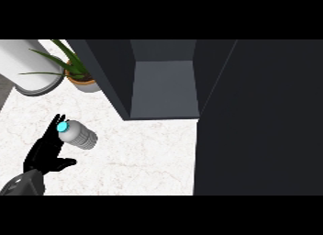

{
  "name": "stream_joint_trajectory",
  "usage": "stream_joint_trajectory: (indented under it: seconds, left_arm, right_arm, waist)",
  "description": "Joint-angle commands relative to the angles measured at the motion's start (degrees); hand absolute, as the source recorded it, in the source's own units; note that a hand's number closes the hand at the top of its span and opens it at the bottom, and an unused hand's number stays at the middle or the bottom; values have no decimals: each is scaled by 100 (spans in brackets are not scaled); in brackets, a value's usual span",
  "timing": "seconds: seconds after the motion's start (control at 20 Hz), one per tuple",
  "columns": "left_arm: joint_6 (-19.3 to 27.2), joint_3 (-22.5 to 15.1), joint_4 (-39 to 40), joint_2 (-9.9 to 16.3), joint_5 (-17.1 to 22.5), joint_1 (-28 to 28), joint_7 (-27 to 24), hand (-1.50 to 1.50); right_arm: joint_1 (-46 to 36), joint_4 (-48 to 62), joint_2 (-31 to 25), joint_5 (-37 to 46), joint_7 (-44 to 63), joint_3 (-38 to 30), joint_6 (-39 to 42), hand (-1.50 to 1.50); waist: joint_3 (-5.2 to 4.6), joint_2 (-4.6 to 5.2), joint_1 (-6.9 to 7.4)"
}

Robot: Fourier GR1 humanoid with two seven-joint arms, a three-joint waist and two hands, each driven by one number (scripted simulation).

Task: Pick up the bottled water, place it into the cabinet and close the cabinet

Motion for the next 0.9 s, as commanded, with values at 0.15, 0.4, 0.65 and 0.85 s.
stream_joint_trajectory:
  seconds: [0.15,0.4,0.65,0.85]
  left_arm:
    - [-125,28,567,-136,-53,-417,-325,-150]
    - [-226,43,548,-496,32,-467,-386,-150]
    - [-909,104,673,-296,150,-417,-129,-150]
    - [-836,239,707,-491,305,-629,-12,-150]
  right_arm:
    - [-317,31,-156,-320,307,-204,27,-150]
    - [2,-106,-78,-144,124,-68,0,-150]
    - [-153,-47,-8,-101,165,34,-40,-150]
    - [-139,290,198,304,3,352,-137,-150]
  waist:
    - [-3,18,-13]
    - [0,3,-21]
    - [-4,13,-22]
    - [-9,24,-66]
